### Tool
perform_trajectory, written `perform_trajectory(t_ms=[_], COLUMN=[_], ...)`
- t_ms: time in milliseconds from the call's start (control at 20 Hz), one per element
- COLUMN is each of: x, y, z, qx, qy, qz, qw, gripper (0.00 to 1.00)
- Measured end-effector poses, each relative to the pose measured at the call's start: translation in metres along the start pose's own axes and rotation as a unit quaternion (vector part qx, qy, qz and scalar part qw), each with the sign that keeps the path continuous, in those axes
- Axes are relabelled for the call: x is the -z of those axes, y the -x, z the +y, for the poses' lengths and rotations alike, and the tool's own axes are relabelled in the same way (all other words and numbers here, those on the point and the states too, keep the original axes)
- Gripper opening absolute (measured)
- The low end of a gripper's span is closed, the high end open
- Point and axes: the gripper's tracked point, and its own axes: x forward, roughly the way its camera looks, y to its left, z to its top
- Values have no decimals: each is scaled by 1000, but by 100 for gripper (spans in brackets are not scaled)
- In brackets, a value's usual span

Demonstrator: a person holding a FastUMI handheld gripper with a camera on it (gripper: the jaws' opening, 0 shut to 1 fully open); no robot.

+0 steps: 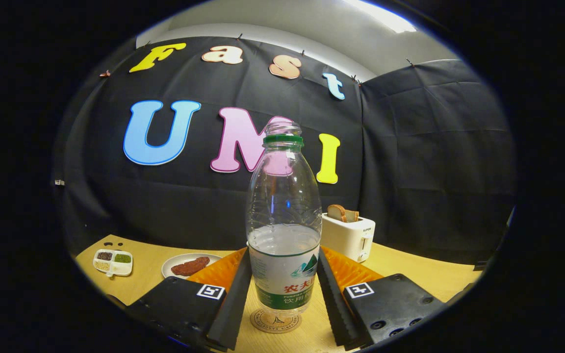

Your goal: Take the bottle from table, then pour the juice into the cup, finally place the bottle on the coaster

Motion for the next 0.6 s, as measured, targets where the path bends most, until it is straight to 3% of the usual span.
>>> perform_trajectory(t_ms=[600], x=[72], y=[-20], z=[13], qx=[28], qy=[0], qz=[21], qw=[999], gripper=[74])
